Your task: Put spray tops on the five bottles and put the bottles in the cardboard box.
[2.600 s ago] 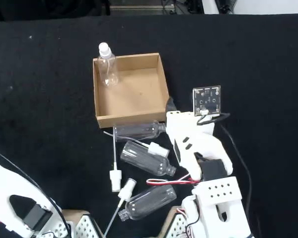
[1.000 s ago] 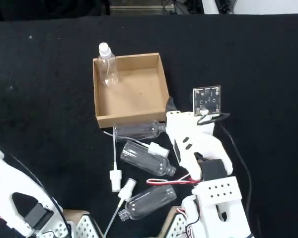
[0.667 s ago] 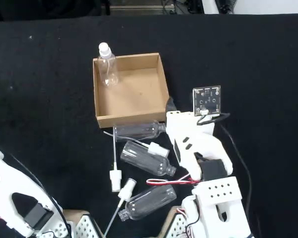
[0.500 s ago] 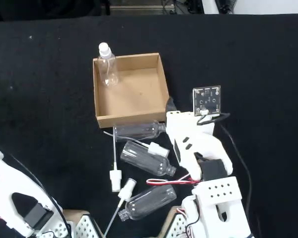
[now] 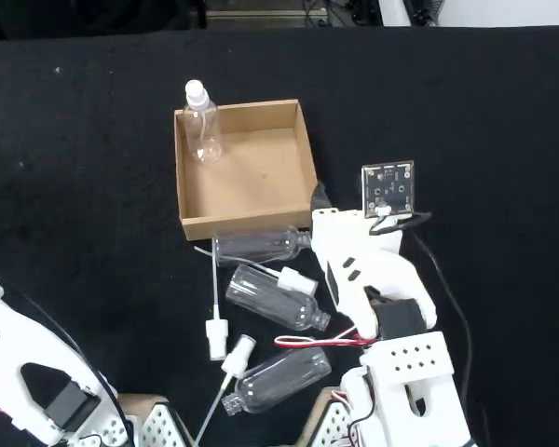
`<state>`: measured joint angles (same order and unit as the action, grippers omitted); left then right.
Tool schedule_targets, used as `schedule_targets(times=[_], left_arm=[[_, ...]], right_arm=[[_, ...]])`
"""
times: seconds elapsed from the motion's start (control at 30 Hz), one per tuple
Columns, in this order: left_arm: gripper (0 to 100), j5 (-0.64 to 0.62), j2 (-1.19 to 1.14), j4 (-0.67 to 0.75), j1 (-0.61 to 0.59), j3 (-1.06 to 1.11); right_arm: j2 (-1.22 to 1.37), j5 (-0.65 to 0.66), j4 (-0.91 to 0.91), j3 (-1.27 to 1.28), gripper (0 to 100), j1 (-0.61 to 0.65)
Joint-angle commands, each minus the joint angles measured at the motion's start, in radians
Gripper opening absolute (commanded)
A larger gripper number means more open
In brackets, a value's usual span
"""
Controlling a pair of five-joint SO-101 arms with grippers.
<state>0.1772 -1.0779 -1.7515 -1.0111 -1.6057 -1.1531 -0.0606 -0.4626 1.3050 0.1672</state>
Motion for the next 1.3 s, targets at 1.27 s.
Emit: schedule_targets(times=[1.27], left_arm=[[3, -0.037, 0.443, -0.012, 0.007, 0.088]], right_arm=[[-0.022, 0.0, 0.021, -0.008, 19.8, 0.011]])
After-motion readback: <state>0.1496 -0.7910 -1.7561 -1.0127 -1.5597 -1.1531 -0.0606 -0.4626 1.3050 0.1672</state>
